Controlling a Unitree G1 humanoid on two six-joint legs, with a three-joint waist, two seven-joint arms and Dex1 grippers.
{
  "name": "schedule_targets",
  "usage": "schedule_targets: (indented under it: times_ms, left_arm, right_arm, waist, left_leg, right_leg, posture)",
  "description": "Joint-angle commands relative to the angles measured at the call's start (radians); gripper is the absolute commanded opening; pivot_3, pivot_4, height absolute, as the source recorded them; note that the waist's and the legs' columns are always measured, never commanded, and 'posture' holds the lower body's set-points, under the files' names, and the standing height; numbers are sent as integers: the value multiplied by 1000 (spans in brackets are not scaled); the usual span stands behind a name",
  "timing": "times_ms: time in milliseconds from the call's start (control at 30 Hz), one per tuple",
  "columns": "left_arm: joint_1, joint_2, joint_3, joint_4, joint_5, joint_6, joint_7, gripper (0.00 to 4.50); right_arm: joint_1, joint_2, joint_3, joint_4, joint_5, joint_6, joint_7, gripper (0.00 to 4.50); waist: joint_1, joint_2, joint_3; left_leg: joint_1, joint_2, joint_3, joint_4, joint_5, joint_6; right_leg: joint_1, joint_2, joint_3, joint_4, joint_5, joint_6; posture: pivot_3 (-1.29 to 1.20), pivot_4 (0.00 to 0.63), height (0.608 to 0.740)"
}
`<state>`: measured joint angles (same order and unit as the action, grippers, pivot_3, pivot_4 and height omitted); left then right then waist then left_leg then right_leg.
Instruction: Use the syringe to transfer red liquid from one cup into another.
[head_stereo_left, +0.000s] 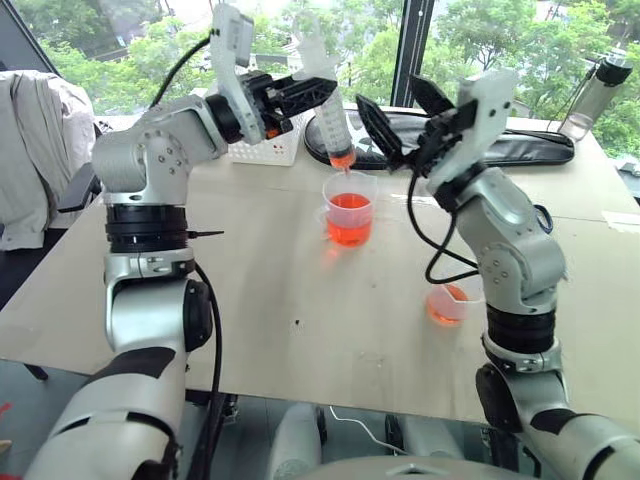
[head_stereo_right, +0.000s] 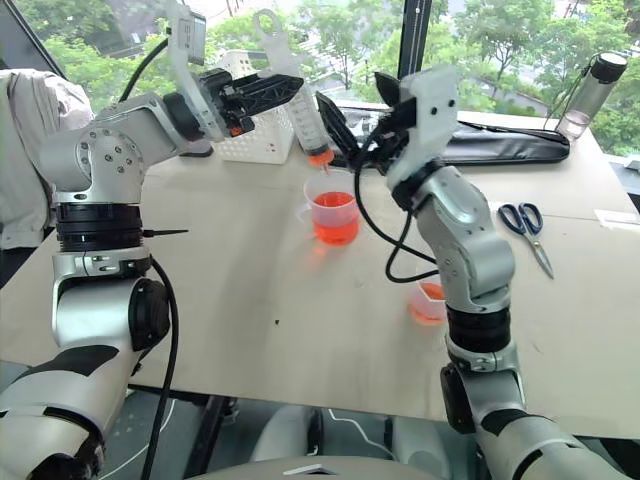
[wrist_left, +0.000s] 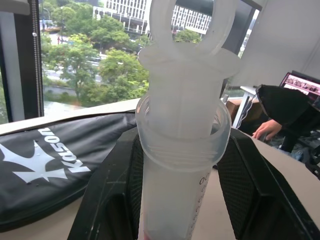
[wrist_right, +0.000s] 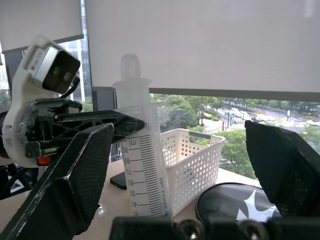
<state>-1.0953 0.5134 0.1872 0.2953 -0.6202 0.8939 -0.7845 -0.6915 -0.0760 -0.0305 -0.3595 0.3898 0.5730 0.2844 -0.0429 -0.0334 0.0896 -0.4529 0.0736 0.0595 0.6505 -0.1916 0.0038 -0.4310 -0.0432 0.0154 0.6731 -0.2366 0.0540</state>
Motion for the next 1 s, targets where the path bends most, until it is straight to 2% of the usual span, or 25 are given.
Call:
schedule_targets:
  times_ms: [33,200,333,500,667,933,1000]
  left_arm:
    - [-56,-16,76,-41,-116,110,20,1537]
    - [-51,-43,38,-123,-202,231,-2,1535]
    - [-47,-103,6,-162,-236,260,-3,1535]
    - [-30,-169,-90,-187,-211,218,-44,1535]
    - [-25,-222,-209,-183,-155,125,-122,1535]
    - [3,-247,-370,-181,-27,-49,-258,1534]
    - [13,-258,-411,-180,13,-109,-287,1534]
  right_arm:
    - [5,-44,-94,-136,129,76,-2,4500]
    - [59,-207,-252,-250,308,217,-10,4500]
    - [114,-390,-399,-275,451,347,-11,4500]
    - [221,-612,-552,-283,552,442,13,4500]
    - [362,-795,-625,-309,585,506,63,4500]
    - [476,-883,-710,-339,733,582,34,4500]
    - [481,-900,-738,-327,825,593,15,4500]
  waist:
    - [0,0,0]
    - [4,0,-1]
    - [6,1,-4]
    - [5,5,-6]
    - [5,6,-8]
    - [9,13,-14]
    - [10,14,-15]
  left_leg:
    - [0,0,0,0,0,0]
    - [-1,0,0,0,0,0]
    - [2,0,0,1,0,1]
    - [5,0,0,0,0,1]
    - [7,-1,0,0,-1,1]
    - [9,-1,-1,0,-1,2]
    - [9,-1,-1,1,-2,3]
  right_leg:
    - [0,0,0,0,0,0]
    - [1,0,0,-1,0,0]
    - [3,0,0,-1,0,0]
    - [6,0,1,-1,0,0]
    - [9,1,1,-4,0,0]
    - [13,1,1,-9,0,0]
    - [15,1,1,-10,0,0]
  posture:
    - [0,0,724]
    - [0,0,724]
    - [0,0,724]
    - [0,0,724]
    - [0,0,724]
    - [0,0,724]
    - [0,0,724]
